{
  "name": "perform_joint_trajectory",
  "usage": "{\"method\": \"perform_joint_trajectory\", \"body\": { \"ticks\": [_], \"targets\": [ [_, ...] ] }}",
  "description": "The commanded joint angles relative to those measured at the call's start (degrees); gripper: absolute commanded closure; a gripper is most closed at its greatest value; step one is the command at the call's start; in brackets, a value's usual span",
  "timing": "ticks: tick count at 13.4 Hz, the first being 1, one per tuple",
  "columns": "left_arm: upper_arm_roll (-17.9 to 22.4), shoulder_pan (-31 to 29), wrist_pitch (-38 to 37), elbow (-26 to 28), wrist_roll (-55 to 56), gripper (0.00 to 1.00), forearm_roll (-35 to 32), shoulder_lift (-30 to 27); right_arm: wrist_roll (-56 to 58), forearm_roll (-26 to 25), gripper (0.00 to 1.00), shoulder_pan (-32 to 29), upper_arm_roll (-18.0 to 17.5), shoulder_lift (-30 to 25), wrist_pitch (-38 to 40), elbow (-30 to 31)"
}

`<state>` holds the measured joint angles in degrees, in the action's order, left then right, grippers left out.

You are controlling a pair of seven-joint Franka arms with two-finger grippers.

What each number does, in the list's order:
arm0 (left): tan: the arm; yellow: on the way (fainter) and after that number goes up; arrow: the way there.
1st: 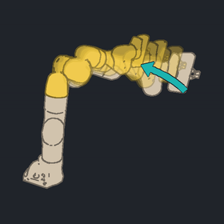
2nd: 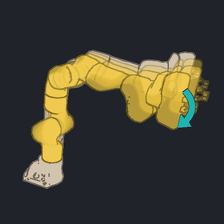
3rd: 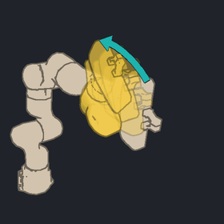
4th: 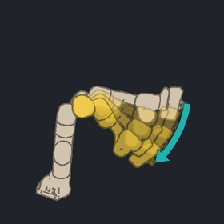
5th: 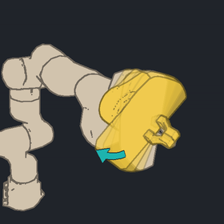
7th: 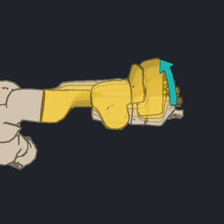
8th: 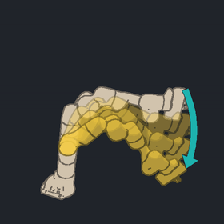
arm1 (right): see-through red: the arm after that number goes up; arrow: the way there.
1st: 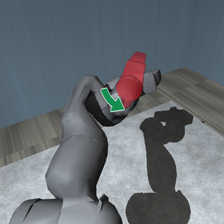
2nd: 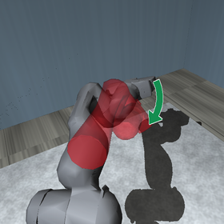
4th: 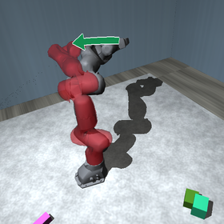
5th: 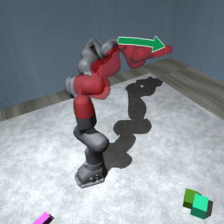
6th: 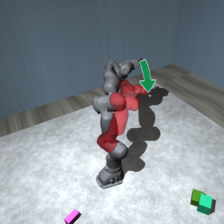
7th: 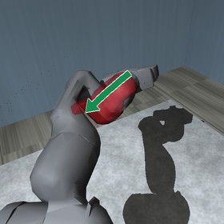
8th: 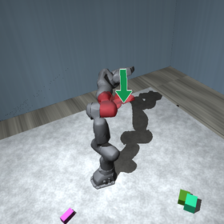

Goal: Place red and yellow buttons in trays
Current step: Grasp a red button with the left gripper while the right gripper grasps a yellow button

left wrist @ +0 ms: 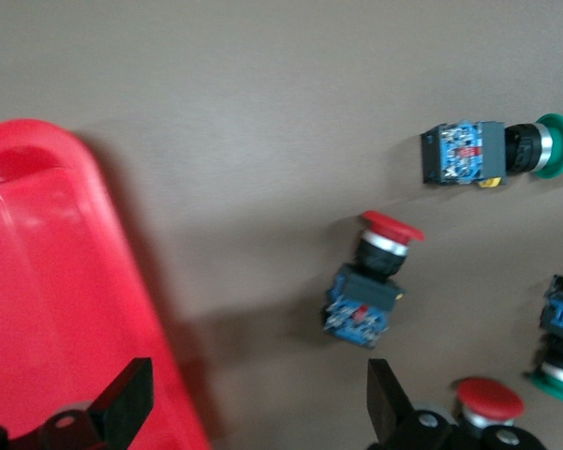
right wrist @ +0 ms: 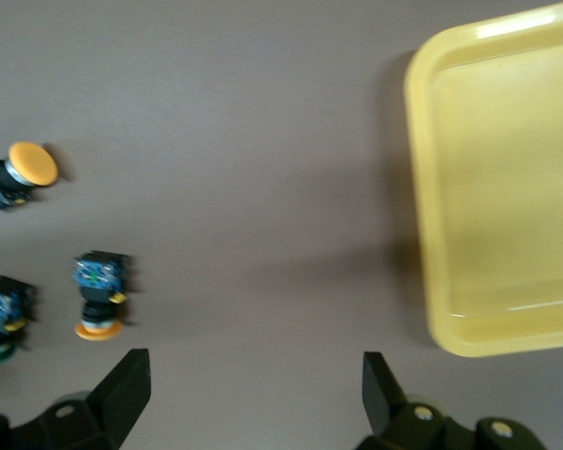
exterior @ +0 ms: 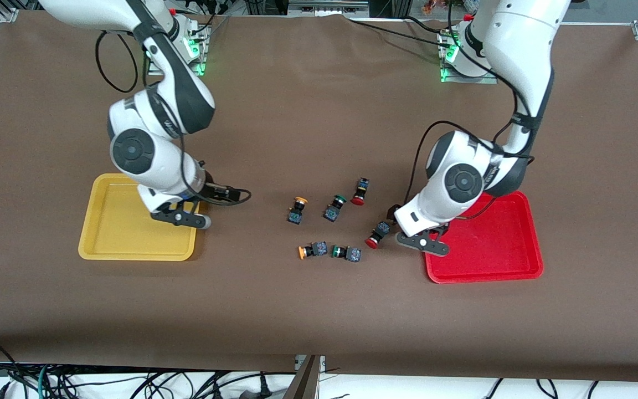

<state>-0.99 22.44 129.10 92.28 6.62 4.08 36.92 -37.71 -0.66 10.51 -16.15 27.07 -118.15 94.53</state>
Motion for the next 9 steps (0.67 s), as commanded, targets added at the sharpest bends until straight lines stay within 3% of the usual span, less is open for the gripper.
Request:
{"method": "perform_joint_trajectory", "body": {
  "ticks": [1, 4, 9],
  "targets": [
    [0.8, 2.5, 1.1, -3.2, 2.4, 0.00, 1.1, 3.3, -5.6, -0.7, 0.00, 2.8, -0.3, 3.0, -4.3, -0.7],
    [0.7, 4.2, 8.7, -3.2, 3.9, 0.00, 0.9, 6.3, -9.5, -1.2, 0.00, 6.1, -0.3, 6.4, -9.2, -0.9],
    [0.8, 5.9, 10.7, -3.2, 4.0, 0.00, 0.0, 8.9, -16.9, -7.7, 0.00, 10.1, -0.3, 12.3, -13.7, -2.8]
  ]
}}
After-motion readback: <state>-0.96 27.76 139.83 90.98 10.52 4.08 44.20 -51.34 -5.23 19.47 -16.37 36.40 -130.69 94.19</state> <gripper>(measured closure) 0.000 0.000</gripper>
